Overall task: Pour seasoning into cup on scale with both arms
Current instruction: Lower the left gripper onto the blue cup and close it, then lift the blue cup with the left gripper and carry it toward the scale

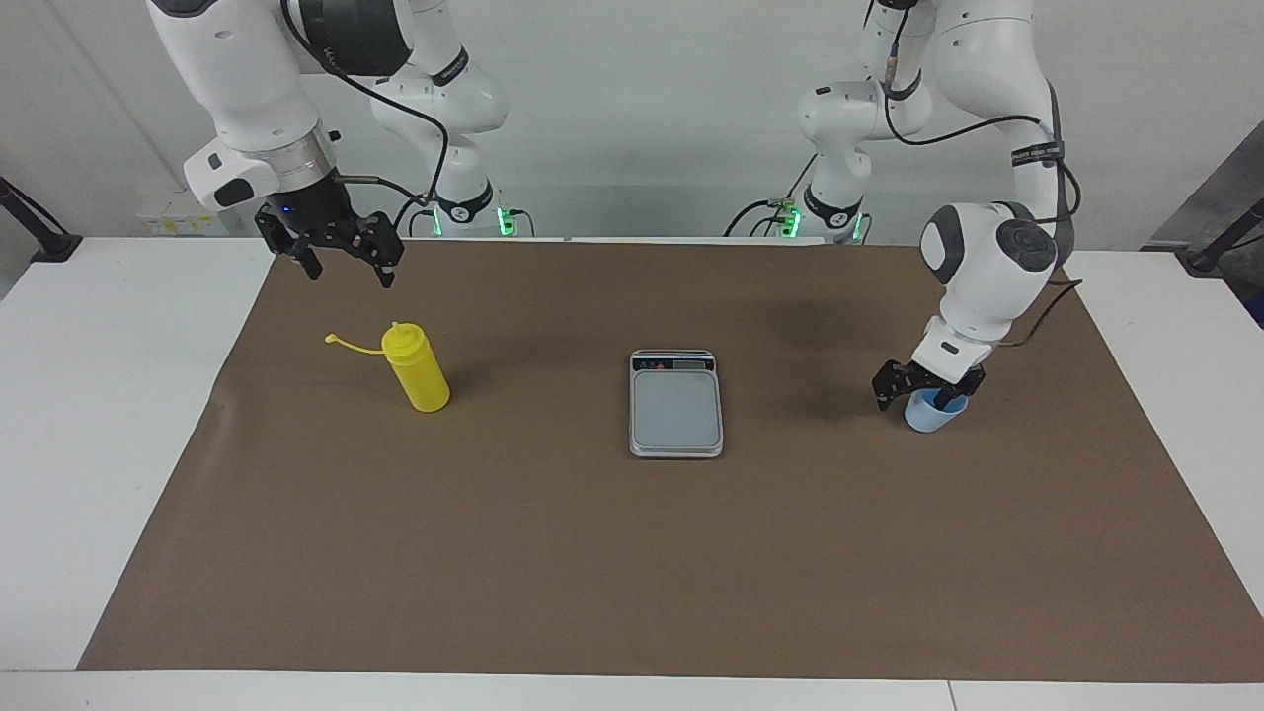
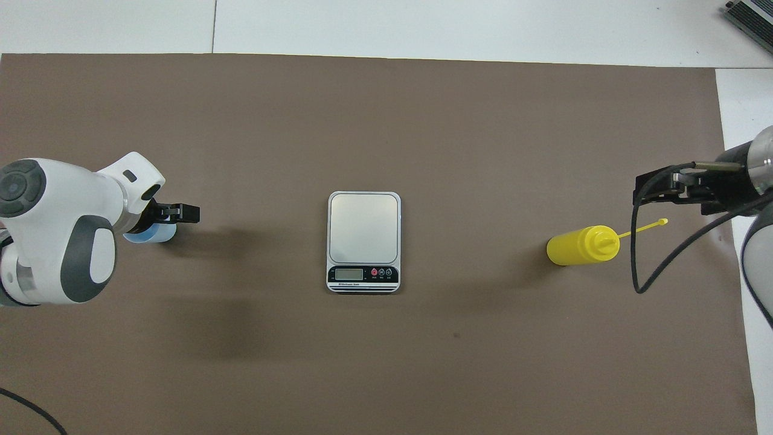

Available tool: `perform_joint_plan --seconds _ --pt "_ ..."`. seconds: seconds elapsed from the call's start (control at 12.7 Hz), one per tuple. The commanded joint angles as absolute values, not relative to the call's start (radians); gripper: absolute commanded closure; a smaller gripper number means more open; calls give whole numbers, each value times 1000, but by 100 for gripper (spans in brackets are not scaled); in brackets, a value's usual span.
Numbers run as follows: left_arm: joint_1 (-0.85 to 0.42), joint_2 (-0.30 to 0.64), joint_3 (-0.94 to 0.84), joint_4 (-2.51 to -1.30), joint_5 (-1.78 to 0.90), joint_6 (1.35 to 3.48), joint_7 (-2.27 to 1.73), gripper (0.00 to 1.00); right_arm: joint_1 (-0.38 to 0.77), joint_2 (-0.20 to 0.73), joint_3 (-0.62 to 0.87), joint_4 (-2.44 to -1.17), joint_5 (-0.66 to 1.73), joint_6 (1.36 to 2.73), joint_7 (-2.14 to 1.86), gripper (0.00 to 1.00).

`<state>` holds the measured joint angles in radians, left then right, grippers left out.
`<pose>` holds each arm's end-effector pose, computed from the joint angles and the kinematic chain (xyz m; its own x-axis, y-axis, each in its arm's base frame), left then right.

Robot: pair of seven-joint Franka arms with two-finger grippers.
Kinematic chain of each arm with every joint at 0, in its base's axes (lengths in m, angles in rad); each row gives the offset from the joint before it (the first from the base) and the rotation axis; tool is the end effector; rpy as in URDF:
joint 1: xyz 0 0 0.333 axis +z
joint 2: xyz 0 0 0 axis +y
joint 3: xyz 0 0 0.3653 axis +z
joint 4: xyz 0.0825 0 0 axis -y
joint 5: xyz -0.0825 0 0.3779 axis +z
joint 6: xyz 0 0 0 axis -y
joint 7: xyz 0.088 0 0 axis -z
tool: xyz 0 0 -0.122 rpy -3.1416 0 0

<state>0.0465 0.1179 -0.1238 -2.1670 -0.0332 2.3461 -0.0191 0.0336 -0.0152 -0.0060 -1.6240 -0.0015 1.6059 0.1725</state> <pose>0.5581 -0.0428 0.3850 0.9976 -0.0331 0.0607 -0.0356 -0.9985 0.0408 0.5451 0.0148 0.6453 0.9895 -0.1443 -0.0026 -0.1443 -0.9895 0.0019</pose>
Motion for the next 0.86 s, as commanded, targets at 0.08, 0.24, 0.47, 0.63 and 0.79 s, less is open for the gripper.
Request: perform_joint_plan --seconds 0.08,0.24,0.47,0.63,0.79 --pt "40 107 -114 -2189 -51 2364 -9 29 25 -37 -5 -1651 23 1618 146 0" --pt "43 107 -114 -2189 -51 2364 -9 51 25 -37 -5 -1651 23 1618 146 0" --pt "46 107 -114 -2187 -51 2364 -8 75 25 -37 -5 -1651 23 1618 146 0" --pt "46 107 -114 -2187 -51 2364 -8 85 25 -37 -5 -1651 23 1617 146 0" --pt "46 107 -114 -2184 -51 2364 -8 97 25 -37 -5 -1651 23 1618 146 0"
